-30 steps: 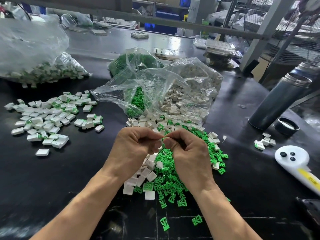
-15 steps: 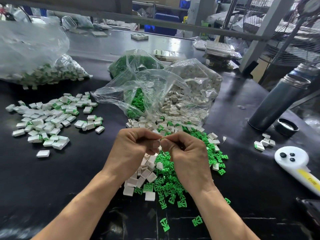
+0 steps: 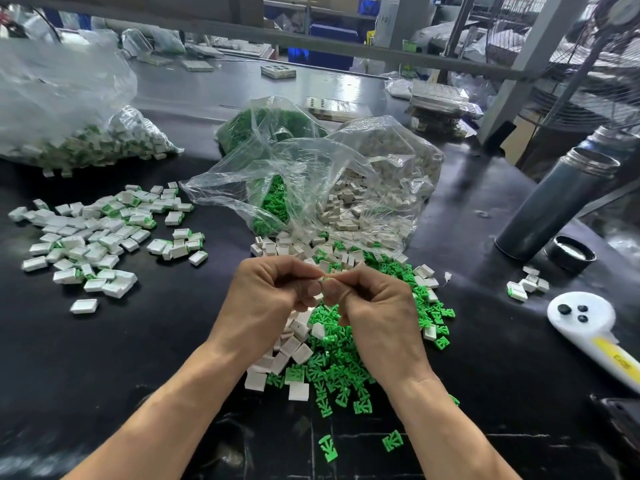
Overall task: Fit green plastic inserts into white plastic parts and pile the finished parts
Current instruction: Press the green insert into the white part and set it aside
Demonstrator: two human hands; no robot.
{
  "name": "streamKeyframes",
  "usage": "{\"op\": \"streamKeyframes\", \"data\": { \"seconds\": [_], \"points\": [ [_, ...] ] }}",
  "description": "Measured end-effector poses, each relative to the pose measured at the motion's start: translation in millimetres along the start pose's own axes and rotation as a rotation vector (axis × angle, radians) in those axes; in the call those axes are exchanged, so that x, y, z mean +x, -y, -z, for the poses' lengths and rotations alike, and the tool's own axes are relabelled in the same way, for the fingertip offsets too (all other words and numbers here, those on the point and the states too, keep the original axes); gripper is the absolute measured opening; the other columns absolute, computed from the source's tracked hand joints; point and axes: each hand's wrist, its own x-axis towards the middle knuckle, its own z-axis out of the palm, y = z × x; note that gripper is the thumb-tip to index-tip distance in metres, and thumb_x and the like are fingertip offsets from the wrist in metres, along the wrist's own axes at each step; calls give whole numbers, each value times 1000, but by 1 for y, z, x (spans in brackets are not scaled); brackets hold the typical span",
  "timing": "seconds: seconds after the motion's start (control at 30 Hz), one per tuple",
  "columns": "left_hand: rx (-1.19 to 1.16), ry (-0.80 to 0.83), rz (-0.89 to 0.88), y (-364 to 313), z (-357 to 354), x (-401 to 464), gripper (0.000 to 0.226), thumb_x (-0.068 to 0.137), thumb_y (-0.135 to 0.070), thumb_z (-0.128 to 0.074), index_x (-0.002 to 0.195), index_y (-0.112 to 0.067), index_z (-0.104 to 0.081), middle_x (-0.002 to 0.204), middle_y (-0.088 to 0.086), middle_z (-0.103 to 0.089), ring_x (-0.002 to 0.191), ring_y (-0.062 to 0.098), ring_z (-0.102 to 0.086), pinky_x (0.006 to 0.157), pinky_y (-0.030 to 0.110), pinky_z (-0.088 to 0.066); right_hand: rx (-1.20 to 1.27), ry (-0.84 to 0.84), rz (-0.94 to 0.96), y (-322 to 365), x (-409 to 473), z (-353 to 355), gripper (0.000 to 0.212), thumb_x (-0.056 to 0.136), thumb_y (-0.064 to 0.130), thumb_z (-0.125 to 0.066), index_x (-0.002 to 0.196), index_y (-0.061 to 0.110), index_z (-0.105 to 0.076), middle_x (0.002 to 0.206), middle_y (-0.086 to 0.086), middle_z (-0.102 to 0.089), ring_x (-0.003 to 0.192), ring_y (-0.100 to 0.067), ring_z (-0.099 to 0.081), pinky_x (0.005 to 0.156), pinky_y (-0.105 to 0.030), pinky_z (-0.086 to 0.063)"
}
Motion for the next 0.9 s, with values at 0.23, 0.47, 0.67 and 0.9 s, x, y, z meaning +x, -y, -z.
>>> {"op": "streamKeyframes", "data": {
  "seconds": [0.23, 0.47, 0.67, 0.9],
  "points": [
    [-14, 23, -16, -1, 3, 3, 9, 85, -17, -82, 92, -19, -79, 101, 1, -77, 98, 24, -72, 92, 41, -58, 103, -30, -147, 8, 5, -1, 47, 107, 52, -44, 93, 20, -75, 76, -6, -74, 57, -12, -52, 47, -21, -37],
    [-12, 126, -34, -2, -11, -1, 10, 82, -21, -79, 91, -18, -78, 116, -6, -73, 98, 40, -70, 93, 61, -55, 192, 74, -200, 11, 1, -11, 63, 110, 50, -32, 65, 35, -74, 49, 7, -53, 39, -4, -42, 38, -15, -31],
    [-51, 147, -44, -1, -18, -4, 8, 89, -5, -75, 97, -4, -75, 107, 2, -77, 92, 27, -76, 81, 34, -61, 51, -12, -124, 0, 6, -16, 56, 104, 48, -29, 91, 27, -79, 69, 17, -71, 68, 2, -66, 62, -18, -50],
    [-59, 110, -70, -4, -20, -6, 5, 89, -7, -75, 93, -8, -78, 101, 1, -79, 94, 25, -75, 84, 33, -62, -6, -107, -70, 0, 8, -20, 52, 98, 46, -29, 79, 35, -76, 90, 14, -78, 91, 2, -71, 80, -21, -57]
  ]
}}
